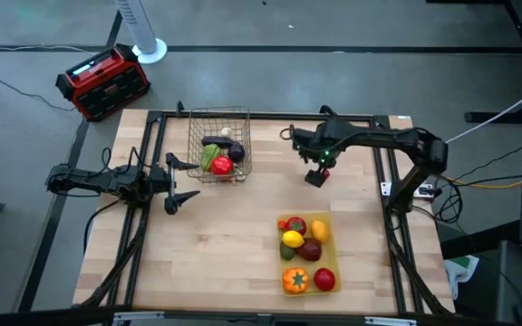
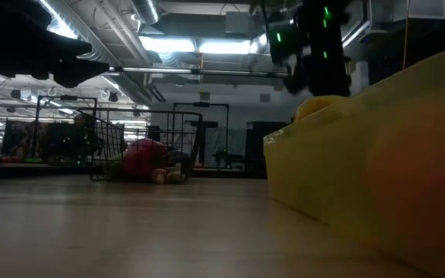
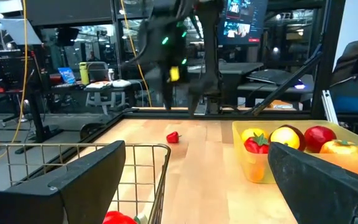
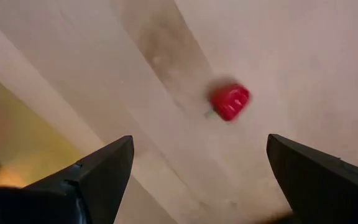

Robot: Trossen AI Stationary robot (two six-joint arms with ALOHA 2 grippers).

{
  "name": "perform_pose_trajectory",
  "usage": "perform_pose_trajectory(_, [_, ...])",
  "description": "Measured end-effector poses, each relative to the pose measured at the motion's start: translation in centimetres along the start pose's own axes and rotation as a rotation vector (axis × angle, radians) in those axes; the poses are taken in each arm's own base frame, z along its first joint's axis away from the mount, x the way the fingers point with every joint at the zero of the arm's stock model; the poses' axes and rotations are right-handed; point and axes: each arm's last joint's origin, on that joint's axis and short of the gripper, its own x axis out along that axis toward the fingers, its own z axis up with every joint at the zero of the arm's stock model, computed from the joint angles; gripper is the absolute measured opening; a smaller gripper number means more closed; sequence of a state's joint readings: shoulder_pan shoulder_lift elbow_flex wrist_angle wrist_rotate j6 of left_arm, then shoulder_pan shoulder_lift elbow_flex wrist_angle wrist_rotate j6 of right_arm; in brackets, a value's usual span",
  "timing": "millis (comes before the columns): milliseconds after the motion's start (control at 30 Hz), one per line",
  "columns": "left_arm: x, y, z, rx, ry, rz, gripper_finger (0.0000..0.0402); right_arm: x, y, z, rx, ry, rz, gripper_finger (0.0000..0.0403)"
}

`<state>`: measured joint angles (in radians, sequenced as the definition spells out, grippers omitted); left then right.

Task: Sort produce into baskets
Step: Put the pepper into the brown wire basket

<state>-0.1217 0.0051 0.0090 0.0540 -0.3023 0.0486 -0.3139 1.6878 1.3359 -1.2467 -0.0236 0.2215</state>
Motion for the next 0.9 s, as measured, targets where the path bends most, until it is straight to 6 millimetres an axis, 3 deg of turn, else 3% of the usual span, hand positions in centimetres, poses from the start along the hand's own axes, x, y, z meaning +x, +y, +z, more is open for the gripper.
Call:
perform_pose_trajectory(200, [0.0,0.0,0.0,0.000,0.000,0.000,0.0392,4.3,-4.0,0.1,0.159,-0.031,0.082,0.0363])
perform_pose_trajectory(367, [0.0,0.0,0.0,0.000,0.000,0.000,0.0392,6.1,-5.9,-0.2,0.233,-0.058,0.056,0.0363])
perform_pose_trajectory(900, [0.0,0.0,0.0,0.000,0.000,0.000,0.0392,9.4,-6.2,-1.8,0.234,-0.037,0.023,0.0363])
